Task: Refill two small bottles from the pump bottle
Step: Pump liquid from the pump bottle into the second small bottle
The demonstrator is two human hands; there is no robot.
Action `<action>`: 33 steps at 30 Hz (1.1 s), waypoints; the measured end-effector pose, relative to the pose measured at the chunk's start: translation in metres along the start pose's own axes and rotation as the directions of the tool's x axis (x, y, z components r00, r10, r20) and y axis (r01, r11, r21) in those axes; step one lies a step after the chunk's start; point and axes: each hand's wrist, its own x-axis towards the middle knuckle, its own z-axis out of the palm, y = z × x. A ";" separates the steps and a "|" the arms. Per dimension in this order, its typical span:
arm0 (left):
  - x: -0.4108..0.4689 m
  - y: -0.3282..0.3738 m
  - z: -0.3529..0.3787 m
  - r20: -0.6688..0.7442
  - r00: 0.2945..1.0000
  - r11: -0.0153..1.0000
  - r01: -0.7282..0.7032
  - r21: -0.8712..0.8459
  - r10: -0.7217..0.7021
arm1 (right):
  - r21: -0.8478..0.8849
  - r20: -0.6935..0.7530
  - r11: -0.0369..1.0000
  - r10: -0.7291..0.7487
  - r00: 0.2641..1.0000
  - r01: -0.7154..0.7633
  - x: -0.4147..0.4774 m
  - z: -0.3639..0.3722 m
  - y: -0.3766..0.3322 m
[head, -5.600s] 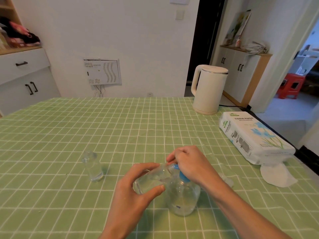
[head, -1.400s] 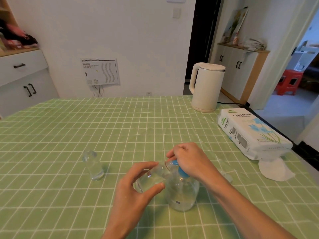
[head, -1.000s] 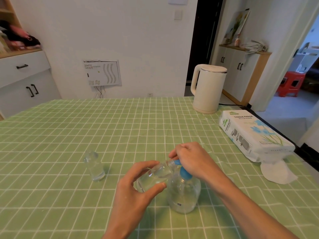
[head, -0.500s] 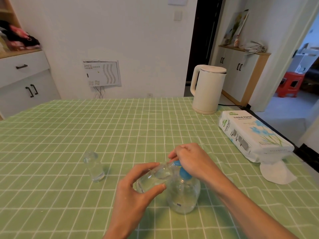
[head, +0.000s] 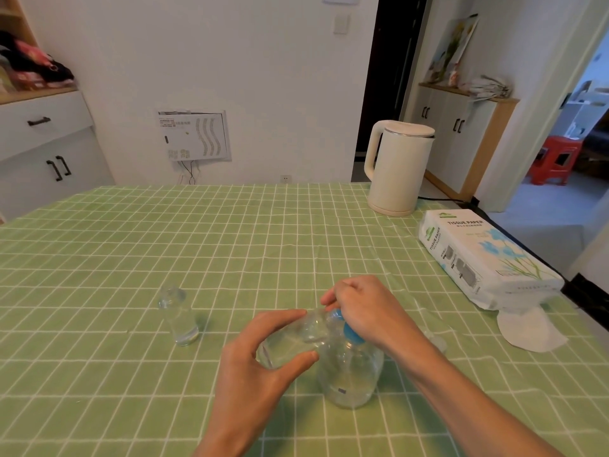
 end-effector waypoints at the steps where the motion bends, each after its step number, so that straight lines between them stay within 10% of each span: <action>1: 0.000 0.001 0.000 -0.003 1.000 1.000 -0.010 0.020 0.010 | 0.008 -0.003 1.000 0.008 1.000 -0.007 -0.001 0.000 0.000; 33: -0.003 0.002 -0.004 -0.025 0.999 0.999 -0.043 0.019 0.044 | 0.026 -0.005 1.000 -0.015 1.000 0.015 0.001 -0.008 -0.004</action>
